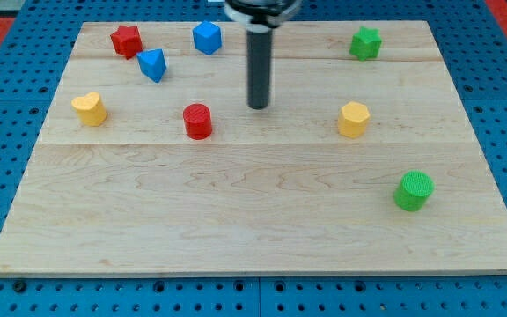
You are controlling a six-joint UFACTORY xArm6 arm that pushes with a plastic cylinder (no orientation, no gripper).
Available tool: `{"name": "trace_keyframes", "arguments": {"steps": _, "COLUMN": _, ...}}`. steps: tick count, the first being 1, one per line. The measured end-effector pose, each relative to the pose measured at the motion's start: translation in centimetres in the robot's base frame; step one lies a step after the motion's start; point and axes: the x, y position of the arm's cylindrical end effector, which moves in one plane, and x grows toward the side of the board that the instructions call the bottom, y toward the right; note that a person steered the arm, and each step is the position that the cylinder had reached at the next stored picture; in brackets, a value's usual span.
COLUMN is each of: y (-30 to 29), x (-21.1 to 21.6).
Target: Place the red star vertically above to the red circle
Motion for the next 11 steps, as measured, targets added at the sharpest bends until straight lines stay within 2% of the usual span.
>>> {"name": "trace_keyframes", "arguments": {"steps": 1, "y": -2.8, "x": -2.4}}
{"name": "trace_keyframes", "arguments": {"steps": 2, "y": -6.0, "x": -1.4}}
{"name": "trace_keyframes", "arguments": {"steps": 3, "y": -13.2, "x": -0.4}}
{"name": "trace_keyframes", "arguments": {"steps": 4, "y": -21.6, "x": -1.9}}
{"name": "trace_keyframes", "arguments": {"steps": 5, "y": -26.3, "x": -5.8}}
{"name": "trace_keyframes", "arguments": {"steps": 6, "y": -26.9, "x": -10.1}}
{"name": "trace_keyframes", "arguments": {"steps": 7, "y": -22.0, "x": -13.4}}
{"name": "trace_keyframes", "arguments": {"steps": 8, "y": -16.3, "x": -14.1}}
{"name": "trace_keyframes", "arguments": {"steps": 10, "y": -9.1, "x": -11.8}}
{"name": "trace_keyframes", "arguments": {"steps": 11, "y": -6.0, "x": -8.5}}
